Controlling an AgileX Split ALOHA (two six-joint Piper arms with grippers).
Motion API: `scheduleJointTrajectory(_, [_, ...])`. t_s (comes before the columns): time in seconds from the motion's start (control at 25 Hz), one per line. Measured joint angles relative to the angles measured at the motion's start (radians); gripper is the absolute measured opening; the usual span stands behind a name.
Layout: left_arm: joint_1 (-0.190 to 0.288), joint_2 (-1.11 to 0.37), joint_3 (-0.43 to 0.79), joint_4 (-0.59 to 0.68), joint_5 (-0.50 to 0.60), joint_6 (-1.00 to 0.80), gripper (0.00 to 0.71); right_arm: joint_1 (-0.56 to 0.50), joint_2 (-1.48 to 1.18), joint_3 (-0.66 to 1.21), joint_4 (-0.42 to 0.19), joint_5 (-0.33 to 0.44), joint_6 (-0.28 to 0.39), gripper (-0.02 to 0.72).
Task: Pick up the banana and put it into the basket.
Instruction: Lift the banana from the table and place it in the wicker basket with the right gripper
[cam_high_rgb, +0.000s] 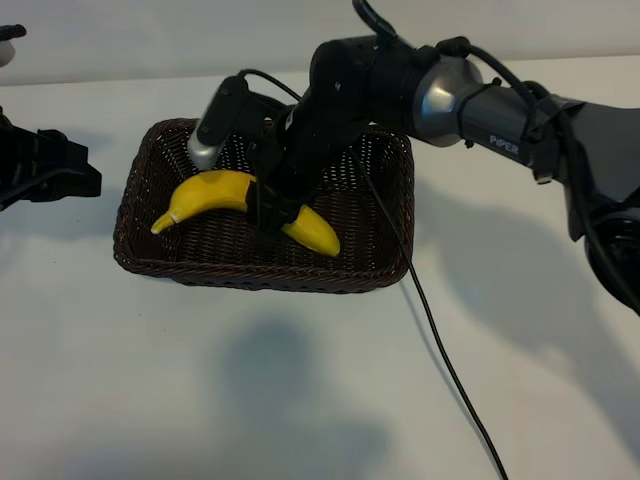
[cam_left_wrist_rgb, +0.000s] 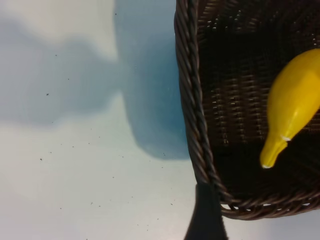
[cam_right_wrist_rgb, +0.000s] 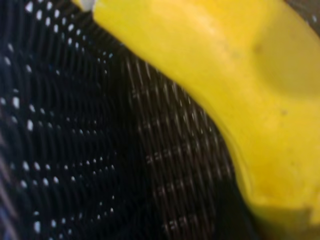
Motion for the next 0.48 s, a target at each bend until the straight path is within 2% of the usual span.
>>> scheduleJointTrajectory(0.48, [0.0,0.0,0.0,0.0,-0.001,-0.003,0.569,0.0,0.03,0.0,-0.01,-0.013,0.017,0.414])
